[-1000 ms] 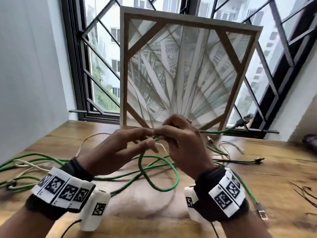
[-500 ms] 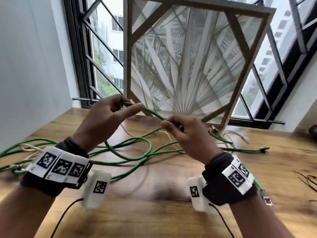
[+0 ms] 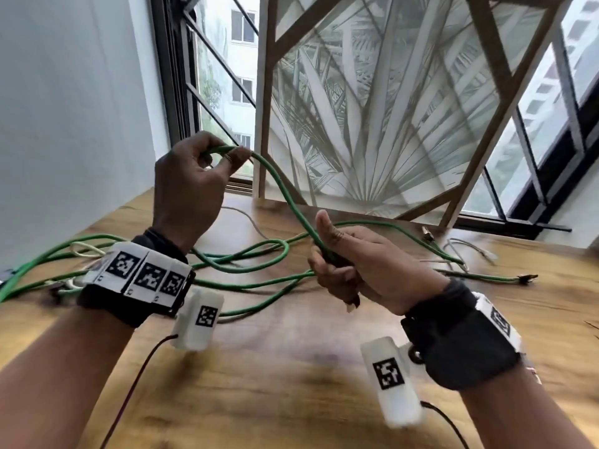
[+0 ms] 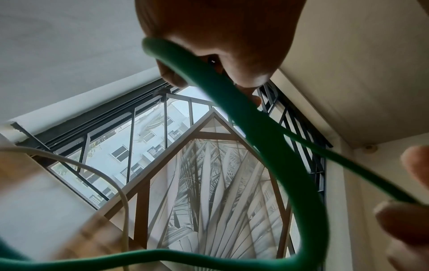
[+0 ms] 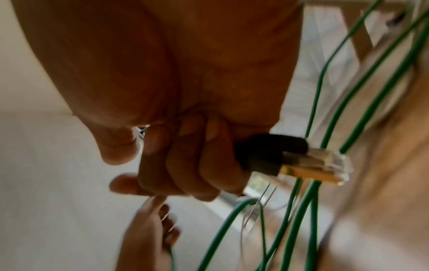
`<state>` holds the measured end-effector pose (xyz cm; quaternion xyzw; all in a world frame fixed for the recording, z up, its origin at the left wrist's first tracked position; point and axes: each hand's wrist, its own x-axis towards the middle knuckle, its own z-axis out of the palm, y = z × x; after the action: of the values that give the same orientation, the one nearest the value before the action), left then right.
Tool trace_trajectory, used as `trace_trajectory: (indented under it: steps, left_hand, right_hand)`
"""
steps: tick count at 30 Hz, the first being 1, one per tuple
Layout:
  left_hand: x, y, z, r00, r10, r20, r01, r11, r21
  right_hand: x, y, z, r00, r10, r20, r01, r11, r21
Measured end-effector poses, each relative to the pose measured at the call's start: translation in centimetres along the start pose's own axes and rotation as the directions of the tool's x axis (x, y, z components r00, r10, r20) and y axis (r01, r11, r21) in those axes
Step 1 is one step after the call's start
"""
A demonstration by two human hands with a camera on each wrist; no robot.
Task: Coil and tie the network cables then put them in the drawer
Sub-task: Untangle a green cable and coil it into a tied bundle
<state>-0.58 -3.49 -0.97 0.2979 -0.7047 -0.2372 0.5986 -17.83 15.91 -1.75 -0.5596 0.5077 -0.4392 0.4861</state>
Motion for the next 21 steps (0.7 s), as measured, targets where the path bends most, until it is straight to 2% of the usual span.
trace_trajectory:
  steps: [3, 6, 11, 16, 19, 21]
  left_hand:
    - [0.1, -0.1, -0.1, 1.0, 0.008, -0.011, -0.007, 1.0, 0.023]
    - [0.2, -0.1, -0.3, 1.0, 0.02, -0.022, -0.019, 0.999, 0.027]
    - [-0.1, 0.2, -0.1, 1.0, 0.012, 0.002, -0.012, 0.999, 0.043]
    - [-0.2, -0.2, 0.0, 0.993, -0.057, 0.101, 0.045, 0.992, 0.121]
    - [0.0, -0.1, -0.3, 0.994, -0.051, 0.097, 0.036, 0.988, 0.149]
    - [0.1, 0.0, -0.5, 0.996, -0.041, 0.08, 0.027, 0.984, 0.174]
  right_hand:
    - [0.3, -0.2, 1.3, 0.997, 0.018, 0.079, -0.029, 0.989, 0.144]
    - [0.1, -0.5, 1.7, 0.993, 0.059, 0.105, -0.075, 0.985, 0.154]
    - [-0.3, -0.7, 2.0, 0.977, 0.047, 0.21, -0.091, 0.975, 0.205]
    - [-0.4, -0.9, 2.2, 0.952, -0.098, 0.291, -0.048, 0.889, 0.456]
    - [-0.3, -0.8, 2.1, 0.949, -0.147, 0.278, -0.034, 0.831, 0.556]
    - [-0.3, -0.5, 2.1, 0.952, -0.14, 0.274, -0.041, 0.825, 0.564]
